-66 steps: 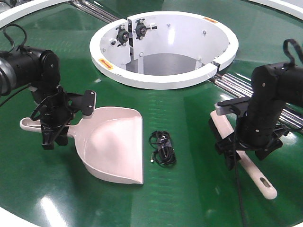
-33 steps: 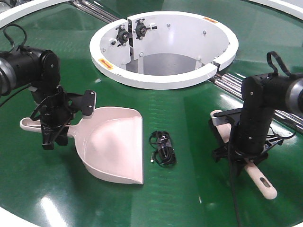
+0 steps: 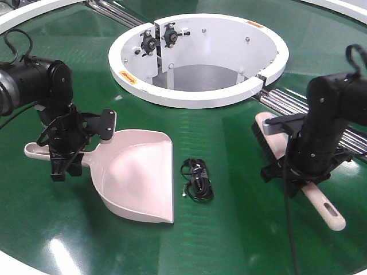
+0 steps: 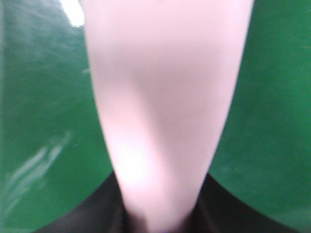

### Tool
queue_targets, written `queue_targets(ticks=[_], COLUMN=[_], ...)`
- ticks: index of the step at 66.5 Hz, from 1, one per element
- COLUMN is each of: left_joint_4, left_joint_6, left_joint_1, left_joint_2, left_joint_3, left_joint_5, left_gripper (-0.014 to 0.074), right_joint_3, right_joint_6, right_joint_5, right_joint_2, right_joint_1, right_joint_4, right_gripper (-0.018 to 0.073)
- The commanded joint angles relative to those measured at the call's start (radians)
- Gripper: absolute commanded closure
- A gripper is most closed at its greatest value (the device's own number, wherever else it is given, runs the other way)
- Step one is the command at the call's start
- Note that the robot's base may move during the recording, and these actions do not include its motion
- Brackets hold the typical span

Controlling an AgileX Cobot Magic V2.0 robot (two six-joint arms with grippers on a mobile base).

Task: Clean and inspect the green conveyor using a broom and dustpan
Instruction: 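Sweep the black cable into the dustpan with the brush in the right gripper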

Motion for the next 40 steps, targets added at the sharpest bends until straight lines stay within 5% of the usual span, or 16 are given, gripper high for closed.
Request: queue_targets(ticks=[1,26,40], left_joint_4=[-0.007,-0.007,-0.007], left_joint_6=[-0.003,-0.003,-0.003], left_joint_1=[0.000,0.000,0.000], left_joint_2=[-0.057,-0.057,-0.057], left_joint_3=[-0.033,-0.033,-0.033], left_joint_5=[0.026,0.026,0.026], left_gripper=[0.0594,0.0594,0.0594], right_joint_3=[-0.030,-0.030,-0.030], right_joint_6=[0.013,0.065,0.157], right_joint_5=[0.023,0.124,0.124], right_joint_2=[-0.094,-0.161,-0.137], right_joint_1=[0.000,0.007,0.126], right_joint_4=[-0.011,0.088,0.058], right_gripper=[0.0569,0.0564,0.0564])
